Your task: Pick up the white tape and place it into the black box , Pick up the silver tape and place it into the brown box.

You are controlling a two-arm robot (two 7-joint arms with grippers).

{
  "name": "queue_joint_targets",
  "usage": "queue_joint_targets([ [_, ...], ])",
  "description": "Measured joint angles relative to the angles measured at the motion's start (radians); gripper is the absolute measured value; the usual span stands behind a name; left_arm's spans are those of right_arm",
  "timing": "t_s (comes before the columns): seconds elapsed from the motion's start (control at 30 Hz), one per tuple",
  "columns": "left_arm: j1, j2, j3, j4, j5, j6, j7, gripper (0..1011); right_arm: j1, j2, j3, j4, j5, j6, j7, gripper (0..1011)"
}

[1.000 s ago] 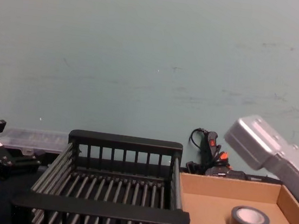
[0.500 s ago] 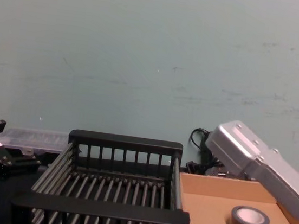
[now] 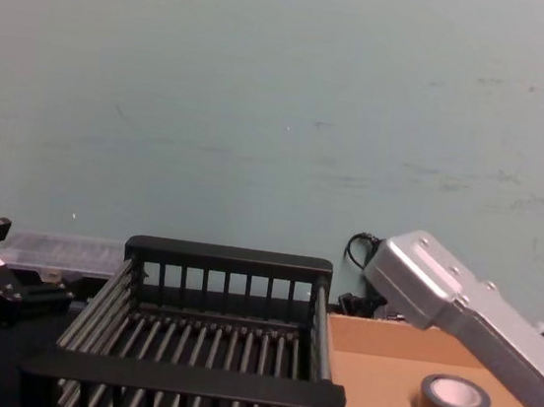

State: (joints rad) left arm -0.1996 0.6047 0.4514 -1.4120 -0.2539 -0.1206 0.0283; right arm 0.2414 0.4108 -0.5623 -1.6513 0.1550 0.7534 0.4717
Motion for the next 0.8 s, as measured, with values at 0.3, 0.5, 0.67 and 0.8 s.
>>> queue_joint_targets([
  [0.3, 0.0, 0.0, 0.0, 0.0, 0.0, 0.0, 0.0, 1001, -0.001, -0.003, 0.001, 0.003, -0.015, -0.002, 0.004, 1002],
  [0.5, 0.0, 0.0, 0.0, 0.0, 0.0, 0.0, 0.0, 1001, -0.002, -0.003, 0.001, 0.003, -0.015, -0.002, 0.004, 1002],
  [0.67, 0.0, 0.0, 0.0, 0.0, 0.0, 0.0, 0.0, 1001, -0.002, -0.003, 0.001, 0.003, -0.014, -0.003, 0.004, 954],
  [0.8, 0.0, 0.0, 0.0, 0.0, 0.0, 0.0, 0.0, 1001, -0.002, -0.003, 0.001, 0.003, -0.013, -0.003, 0.004, 903],
])
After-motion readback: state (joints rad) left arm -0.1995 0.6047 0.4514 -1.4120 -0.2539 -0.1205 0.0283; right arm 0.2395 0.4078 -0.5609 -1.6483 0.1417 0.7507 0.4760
